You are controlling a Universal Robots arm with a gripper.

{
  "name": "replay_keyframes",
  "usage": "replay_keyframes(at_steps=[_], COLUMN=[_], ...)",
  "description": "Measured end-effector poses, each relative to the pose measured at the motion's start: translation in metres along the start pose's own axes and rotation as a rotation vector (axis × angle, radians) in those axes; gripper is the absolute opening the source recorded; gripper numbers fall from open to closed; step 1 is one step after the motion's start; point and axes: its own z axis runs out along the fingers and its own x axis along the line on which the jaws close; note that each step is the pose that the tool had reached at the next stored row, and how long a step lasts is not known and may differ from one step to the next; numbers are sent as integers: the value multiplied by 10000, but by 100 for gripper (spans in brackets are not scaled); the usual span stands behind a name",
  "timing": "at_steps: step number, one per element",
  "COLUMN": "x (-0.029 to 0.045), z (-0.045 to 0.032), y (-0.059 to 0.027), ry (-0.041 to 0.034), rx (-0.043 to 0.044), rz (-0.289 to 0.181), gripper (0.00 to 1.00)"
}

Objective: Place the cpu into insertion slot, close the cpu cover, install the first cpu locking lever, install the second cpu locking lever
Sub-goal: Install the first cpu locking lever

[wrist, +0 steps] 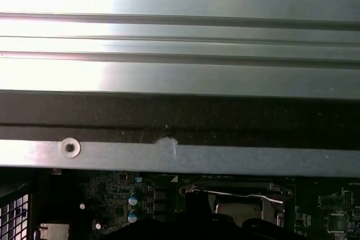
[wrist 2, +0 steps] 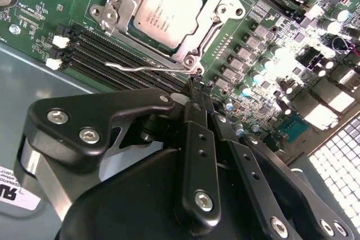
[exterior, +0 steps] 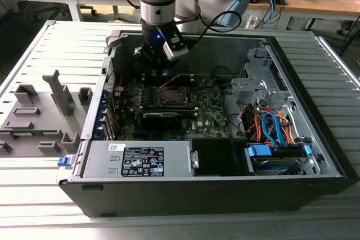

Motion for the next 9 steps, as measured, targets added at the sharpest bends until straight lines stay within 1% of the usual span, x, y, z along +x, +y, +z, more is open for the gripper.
replay_keyframes(at_steps=[3,9], x=[-21,-28], z=[8,29], y=[1,1], ry=[1,0], rx=[1,1], rz=[0,0], gripper=[11,11])
